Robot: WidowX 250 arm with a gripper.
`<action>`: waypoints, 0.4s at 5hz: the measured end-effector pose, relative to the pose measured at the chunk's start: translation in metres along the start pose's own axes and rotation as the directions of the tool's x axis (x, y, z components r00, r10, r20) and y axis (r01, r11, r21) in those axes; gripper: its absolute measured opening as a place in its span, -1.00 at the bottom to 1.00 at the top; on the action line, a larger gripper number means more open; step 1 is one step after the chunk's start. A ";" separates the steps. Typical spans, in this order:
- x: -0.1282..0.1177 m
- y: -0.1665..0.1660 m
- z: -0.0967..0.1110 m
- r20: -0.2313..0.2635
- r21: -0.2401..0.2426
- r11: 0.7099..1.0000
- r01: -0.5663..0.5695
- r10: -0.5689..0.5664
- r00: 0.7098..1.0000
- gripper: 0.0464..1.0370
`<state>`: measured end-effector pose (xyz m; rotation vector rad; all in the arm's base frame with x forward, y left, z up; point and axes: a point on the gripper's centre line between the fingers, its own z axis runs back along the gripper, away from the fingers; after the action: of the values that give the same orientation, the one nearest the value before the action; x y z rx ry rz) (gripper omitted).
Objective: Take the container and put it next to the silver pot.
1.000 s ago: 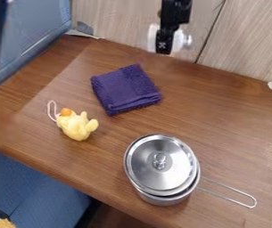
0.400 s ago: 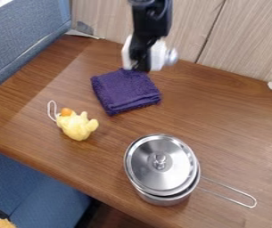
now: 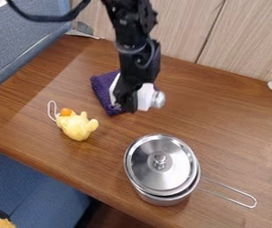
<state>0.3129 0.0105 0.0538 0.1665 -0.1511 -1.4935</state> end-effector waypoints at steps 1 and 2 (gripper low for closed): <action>0.000 0.001 -0.007 0.001 0.028 1.000 -0.003 0.003 1.000 0.27; 0.001 -0.005 -0.026 0.007 0.006 1.000 -0.006 0.006 1.000 0.27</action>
<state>0.3132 0.0094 0.0269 0.1651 -0.1616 -1.4877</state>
